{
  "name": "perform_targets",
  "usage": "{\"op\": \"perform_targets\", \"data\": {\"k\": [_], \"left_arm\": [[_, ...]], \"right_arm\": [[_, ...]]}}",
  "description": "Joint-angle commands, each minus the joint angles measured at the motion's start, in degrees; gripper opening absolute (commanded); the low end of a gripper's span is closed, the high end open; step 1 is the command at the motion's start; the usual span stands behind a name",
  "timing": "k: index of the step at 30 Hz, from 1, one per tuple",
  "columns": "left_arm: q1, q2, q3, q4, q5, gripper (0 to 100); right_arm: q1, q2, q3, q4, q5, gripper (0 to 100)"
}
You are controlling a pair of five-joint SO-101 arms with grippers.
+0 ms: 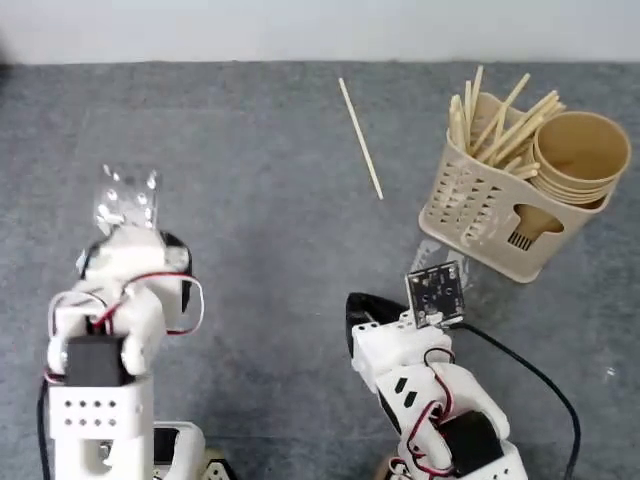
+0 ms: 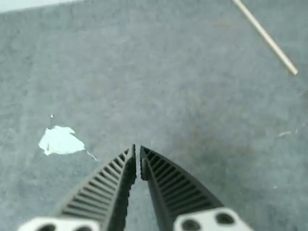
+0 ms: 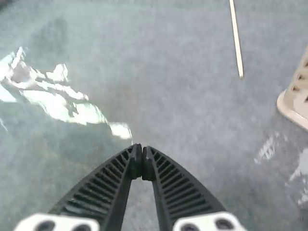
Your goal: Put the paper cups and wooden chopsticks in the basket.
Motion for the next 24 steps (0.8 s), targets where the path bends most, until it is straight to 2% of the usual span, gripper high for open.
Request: {"op": "perform_targets", "data": {"k": [1, 7, 11, 15, 18, 24], "left_arm": [[-0.4, -4.7, 5.8, -3.3, -0.4, 1], [-0.4, -12.0, 16.1, -6.7, -0.4, 1], [-0.4, -18.5, 21.7, -6.6, -0.4, 1], [-0.4, -26.5, 27.2, -6.5, -0.4, 1], [-0.4, -33.3, 31.0, -6.5, -0.4, 1], [-0.4, -44.0, 35.1, -4.1, -0.6, 1]], "right_arm": [[0.1, 6.3, -6.6, 0.7, 1.6, 1.3], [0.2, 26.0, -19.1, -0.1, 1.8, 1.3], [0.5, 39.4, -26.2, -4.4, 2.7, 2.0], [0.5, 52.7, -31.2, -9.6, 8.5, 5.4], [0.5, 63.4, -36.7, -11.2, 8.7, 9.5], [2.0, 86.1, -53.3, -10.8, 8.8, 9.5]]}}
